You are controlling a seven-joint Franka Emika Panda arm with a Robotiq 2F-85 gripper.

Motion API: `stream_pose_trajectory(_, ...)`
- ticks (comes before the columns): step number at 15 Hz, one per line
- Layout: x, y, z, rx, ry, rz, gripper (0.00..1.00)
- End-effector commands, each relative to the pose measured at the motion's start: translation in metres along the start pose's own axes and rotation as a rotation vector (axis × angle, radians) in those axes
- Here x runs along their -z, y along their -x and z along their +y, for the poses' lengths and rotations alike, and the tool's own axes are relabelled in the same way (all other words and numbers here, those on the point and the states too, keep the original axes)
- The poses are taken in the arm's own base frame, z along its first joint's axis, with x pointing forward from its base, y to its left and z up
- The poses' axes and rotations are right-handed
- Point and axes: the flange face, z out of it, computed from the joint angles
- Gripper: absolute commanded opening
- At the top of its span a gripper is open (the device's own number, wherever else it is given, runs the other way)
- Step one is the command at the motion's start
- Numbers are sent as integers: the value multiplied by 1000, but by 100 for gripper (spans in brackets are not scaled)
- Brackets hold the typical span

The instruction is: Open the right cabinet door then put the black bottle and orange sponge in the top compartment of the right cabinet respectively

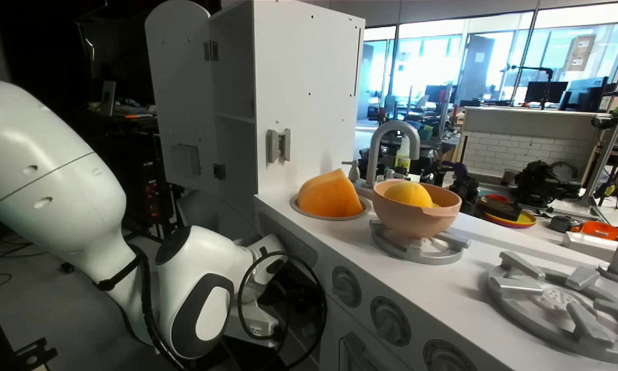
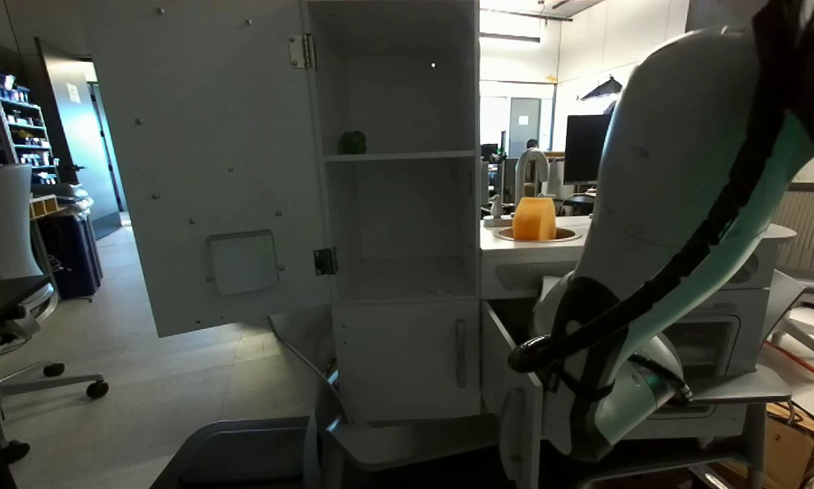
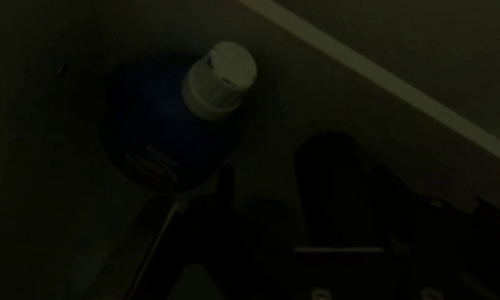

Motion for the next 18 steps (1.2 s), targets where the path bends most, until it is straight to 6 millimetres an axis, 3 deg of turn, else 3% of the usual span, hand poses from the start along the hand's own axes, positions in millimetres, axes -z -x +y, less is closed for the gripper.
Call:
stream_pose_trajectory(1,7,-15,4,2,38,114,100)
stream_pose_trajectory(9,11,-27,8,6,59,119,100)
stream_pose_trajectory(12,11,-27,-4,55,32,16,100)
stream_pose_trajectory(18,69,-42,4,221,-90,-150,100)
